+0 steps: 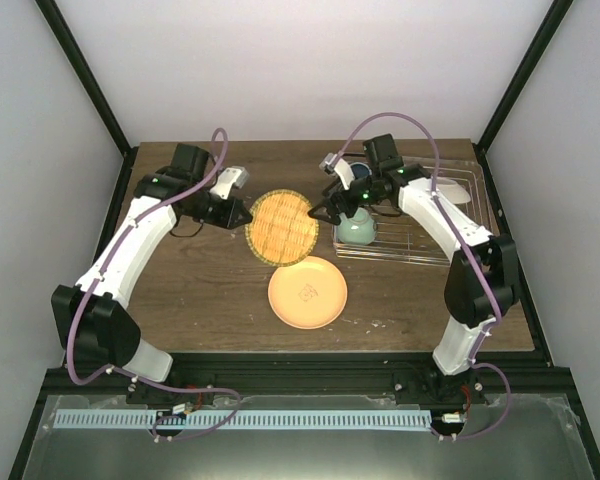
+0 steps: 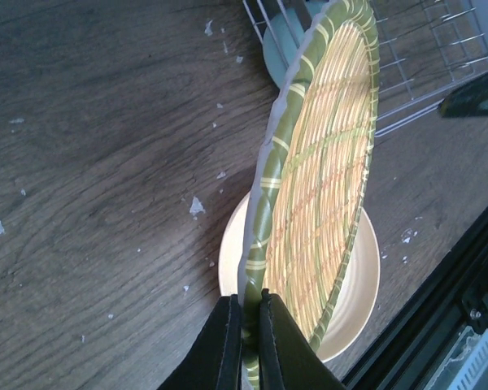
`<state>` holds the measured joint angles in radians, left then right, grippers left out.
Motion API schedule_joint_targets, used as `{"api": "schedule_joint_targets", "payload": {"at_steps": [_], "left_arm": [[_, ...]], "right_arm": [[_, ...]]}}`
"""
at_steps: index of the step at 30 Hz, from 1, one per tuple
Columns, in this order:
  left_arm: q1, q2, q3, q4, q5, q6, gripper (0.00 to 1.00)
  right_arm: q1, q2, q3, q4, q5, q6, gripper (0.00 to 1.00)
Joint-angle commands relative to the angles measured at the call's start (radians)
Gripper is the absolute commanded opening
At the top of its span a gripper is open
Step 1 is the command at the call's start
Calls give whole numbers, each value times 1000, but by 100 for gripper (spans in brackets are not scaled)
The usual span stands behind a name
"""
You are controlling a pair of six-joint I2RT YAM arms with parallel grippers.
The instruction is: Load the mixed dishes into the dish rack
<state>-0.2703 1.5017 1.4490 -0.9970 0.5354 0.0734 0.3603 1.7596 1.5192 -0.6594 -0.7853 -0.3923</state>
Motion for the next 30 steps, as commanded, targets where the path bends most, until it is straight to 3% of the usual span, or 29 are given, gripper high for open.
{"api": "schedule_joint_targets", "payload": {"at_steps": [1,7,13,17,19,22,23,25,30], "left_arm": [[-2,-3,68,40,62,21,0],[-1,-5,87,71,80,7,0],[-1,-4,83,68,82,8,0],[-1,-3,73,73,73,8,0],[-1,-2,65,75,63,8,8],[-1,0,50,75,49,14,29],[-1,1,42,75,42,13,43],[-1,3,33,76,27,13,59],[-1,5,16,88,-31,4,87]], "right_arm": [[43,40,6,43,-69,-15,96],[75,95,29,41,-106,-10,85],[80,119,84,-7,-166,-7,37],[80,106,90,-20,-160,-11,16],[81,107,104,-42,-145,-15,8],[80,105,126,-75,-116,-23,1],[81,103,132,-82,-102,-25,1],[80,94,142,-95,-69,-29,1],[79,55,179,-148,54,-59,1]]}}
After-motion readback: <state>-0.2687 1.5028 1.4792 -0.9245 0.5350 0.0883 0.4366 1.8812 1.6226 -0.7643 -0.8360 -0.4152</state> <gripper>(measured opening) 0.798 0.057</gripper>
